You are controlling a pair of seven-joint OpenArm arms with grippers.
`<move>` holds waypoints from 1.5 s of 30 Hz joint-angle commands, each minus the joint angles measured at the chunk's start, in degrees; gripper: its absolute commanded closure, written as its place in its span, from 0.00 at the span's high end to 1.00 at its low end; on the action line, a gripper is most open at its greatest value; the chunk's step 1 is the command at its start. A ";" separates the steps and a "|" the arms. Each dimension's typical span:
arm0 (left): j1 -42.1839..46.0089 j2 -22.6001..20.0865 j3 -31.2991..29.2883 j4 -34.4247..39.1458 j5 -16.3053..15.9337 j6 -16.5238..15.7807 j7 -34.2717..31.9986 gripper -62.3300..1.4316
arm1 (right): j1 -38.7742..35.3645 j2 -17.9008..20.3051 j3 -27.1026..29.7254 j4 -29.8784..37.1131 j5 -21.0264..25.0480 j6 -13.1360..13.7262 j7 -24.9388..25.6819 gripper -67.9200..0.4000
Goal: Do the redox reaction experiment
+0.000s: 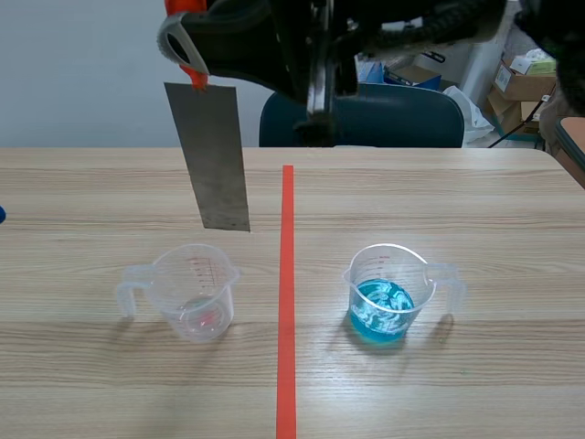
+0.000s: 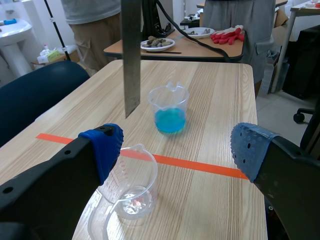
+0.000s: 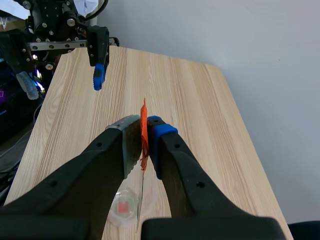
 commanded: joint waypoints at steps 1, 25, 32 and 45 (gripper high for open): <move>-0.35 0.02 -0.79 0.61 -0.61 -0.11 -0.72 0.76 | 1.97 -1.14 -0.35 -0.61 0.76 0.42 0.22 0.02; -0.35 0.00 -0.79 0.61 -0.61 1.18 -0.79 0.76 | 8.13 -11.34 -10.67 -11.89 0.37 0.42 0.00 0.02; -0.35 0.00 -0.79 0.61 -0.61 1.18 -0.79 0.76 | 8.13 -11.32 -10.64 -11.89 -0.31 0.42 -0.20 0.02; -0.35 0.02 -0.79 0.61 -1.25 1.18 -0.76 0.94 | 8.11 -11.30 -10.64 -11.89 -0.74 0.42 -0.39 0.02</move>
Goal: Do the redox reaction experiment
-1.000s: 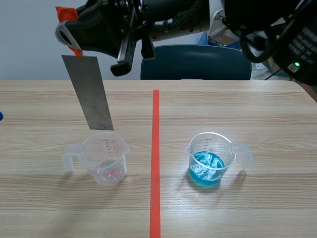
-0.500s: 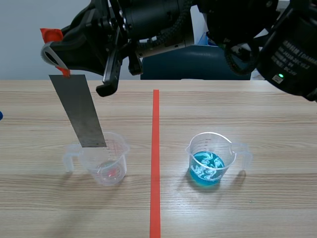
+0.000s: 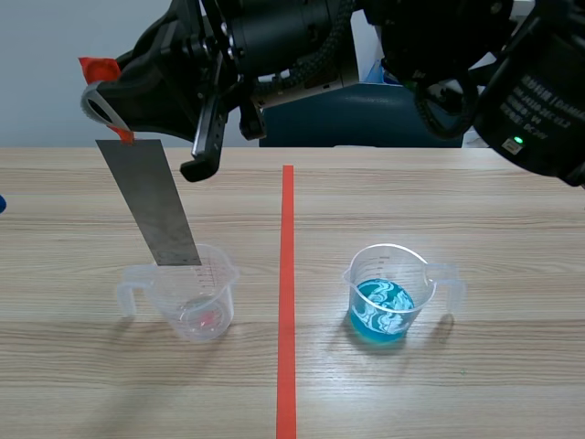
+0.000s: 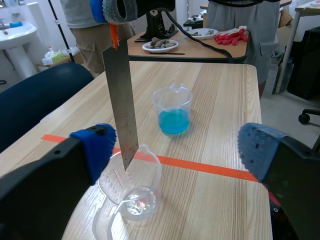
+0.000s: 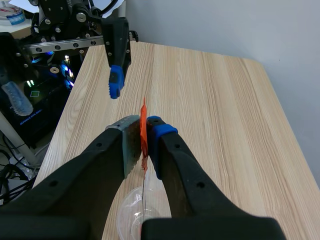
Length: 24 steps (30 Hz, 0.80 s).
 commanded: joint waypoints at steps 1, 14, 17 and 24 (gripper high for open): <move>-0.35 0.02 -0.79 0.61 -0.61 0.33 -0.76 0.98 | 1.44 -0.13 0.70 0.85 0.57 0.44 0.68 0.02; -0.35 0.15 -0.79 0.61 -0.59 0.33 -0.57 1.00 | 1.20 -0.13 0.70 0.85 0.52 0.44 0.66 0.02; -0.35 0.15 -0.79 0.61 -0.59 0.33 -0.28 1.00 | 1.16 -0.13 0.70 0.85 0.42 0.44 0.66 0.02; -0.35 0.15 -0.79 0.61 -0.59 0.35 1.38 1.00 | 1.16 -0.13 0.70 0.85 0.39 0.44 0.66 0.02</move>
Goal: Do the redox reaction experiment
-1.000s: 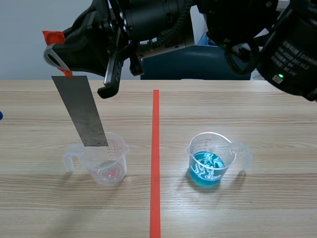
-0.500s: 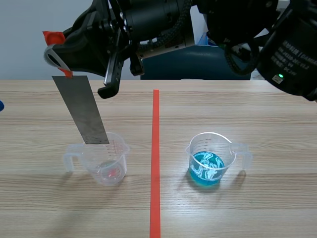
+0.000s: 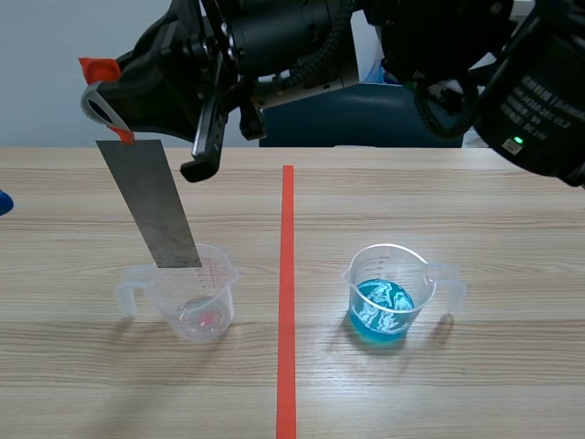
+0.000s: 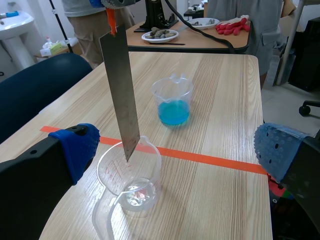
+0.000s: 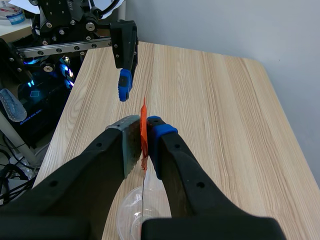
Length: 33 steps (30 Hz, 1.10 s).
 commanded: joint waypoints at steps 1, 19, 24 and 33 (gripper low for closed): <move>-0.35 0.15 -0.79 0.61 -0.61 0.35 -0.92 1.00 | 1.18 -0.13 0.70 0.85 0.42 0.44 0.68 0.02; -0.35 0.59 -0.79 0.61 -0.61 1.38 -0.90 1.00 | 1.18 -0.13 0.70 0.85 0.42 0.44 0.68 0.02; -0.35 1.09 -0.79 0.61 -0.59 1.86 -0.68 1.00 | 1.20 -0.13 0.70 0.85 0.42 0.44 0.68 0.02; -0.35 1.09 -0.79 0.61 -0.61 1.88 -0.46 1.00 | 1.20 -0.13 0.70 0.85 0.42 0.44 0.68 0.02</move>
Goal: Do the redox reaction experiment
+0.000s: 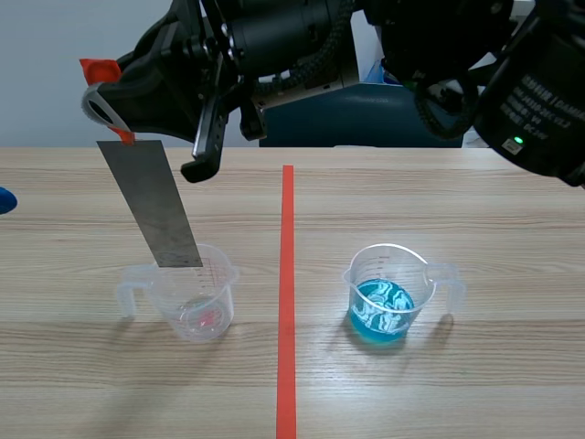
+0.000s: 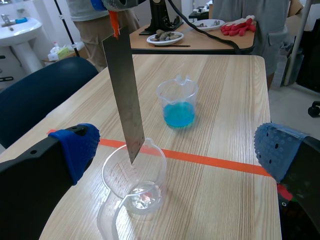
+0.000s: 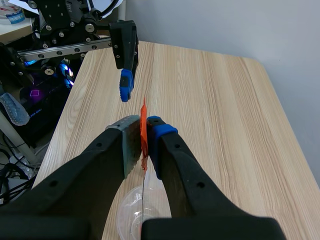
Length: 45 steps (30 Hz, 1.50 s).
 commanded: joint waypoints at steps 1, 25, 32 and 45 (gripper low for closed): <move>-0.35 -0.02 -0.79 0.61 -0.61 -0.09 -0.76 1.00 | 1.20 -0.15 0.70 0.85 0.42 0.44 0.85 0.02; -0.35 -0.02 -0.79 0.61 -0.61 -0.09 -0.76 1.00 | 1.18 -0.20 0.70 -1.03 -0.39 0.44 3.43 0.02; -0.35 -0.02 -0.79 0.61 -0.61 -0.09 -0.74 1.00 | 1.18 -1.49 0.33 -3.85 -2.21 0.44 4.31 0.02; -0.35 -0.02 -0.79 0.61 -0.61 0.09 -0.70 1.00 | 1.18 -1.79 -2.99 -6.36 -4.79 0.44 8.44 0.02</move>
